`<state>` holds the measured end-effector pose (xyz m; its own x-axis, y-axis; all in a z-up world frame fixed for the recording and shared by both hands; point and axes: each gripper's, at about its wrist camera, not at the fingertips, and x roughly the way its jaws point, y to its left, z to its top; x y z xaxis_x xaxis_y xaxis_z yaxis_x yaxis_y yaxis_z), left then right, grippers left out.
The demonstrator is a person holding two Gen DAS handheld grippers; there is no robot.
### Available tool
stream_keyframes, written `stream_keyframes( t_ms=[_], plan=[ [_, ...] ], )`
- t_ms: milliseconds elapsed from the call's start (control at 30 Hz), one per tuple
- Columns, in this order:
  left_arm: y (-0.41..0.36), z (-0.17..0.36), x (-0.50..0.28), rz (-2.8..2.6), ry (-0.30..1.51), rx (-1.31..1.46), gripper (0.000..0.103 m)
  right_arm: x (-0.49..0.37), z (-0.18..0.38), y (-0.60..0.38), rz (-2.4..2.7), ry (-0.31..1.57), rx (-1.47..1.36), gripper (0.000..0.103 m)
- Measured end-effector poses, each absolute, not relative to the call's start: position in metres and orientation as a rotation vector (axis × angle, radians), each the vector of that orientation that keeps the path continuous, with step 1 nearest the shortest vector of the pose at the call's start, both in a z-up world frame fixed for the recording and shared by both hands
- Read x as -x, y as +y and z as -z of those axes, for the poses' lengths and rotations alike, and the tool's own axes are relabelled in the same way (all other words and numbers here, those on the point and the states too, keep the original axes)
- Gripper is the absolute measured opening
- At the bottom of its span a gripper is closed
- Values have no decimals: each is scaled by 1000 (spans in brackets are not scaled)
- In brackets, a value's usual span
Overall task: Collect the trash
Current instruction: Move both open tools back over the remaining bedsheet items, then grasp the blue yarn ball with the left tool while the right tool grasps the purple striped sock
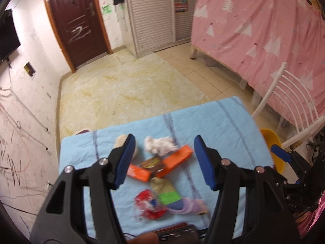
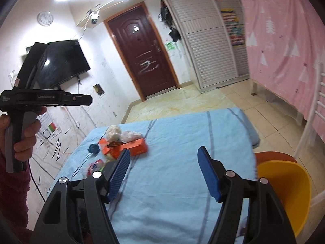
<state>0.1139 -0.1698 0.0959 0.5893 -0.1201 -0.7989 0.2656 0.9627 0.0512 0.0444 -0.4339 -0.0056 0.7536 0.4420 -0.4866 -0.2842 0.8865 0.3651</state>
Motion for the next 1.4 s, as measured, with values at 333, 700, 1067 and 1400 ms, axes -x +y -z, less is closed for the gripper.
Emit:
stream_keyframes(
  t_ms=[333, 700, 1067, 1400],
  plan=[
    [-93, -58, -129, 141, 971, -108, 58, -57, 9, -361, -477, 669, -154, 63],
    [-45, 3, -144, 122, 1067, -71, 58, -65, 34, -304, -548, 776, -39, 65],
    [-31, 40, -147, 147, 1111, -55, 56, -73, 54, -278, -558, 861, 11, 66],
    [-44, 44, -142, 143, 1088, -87, 28, -72, 60, -270, -584, 887, 30, 27]
  ],
)
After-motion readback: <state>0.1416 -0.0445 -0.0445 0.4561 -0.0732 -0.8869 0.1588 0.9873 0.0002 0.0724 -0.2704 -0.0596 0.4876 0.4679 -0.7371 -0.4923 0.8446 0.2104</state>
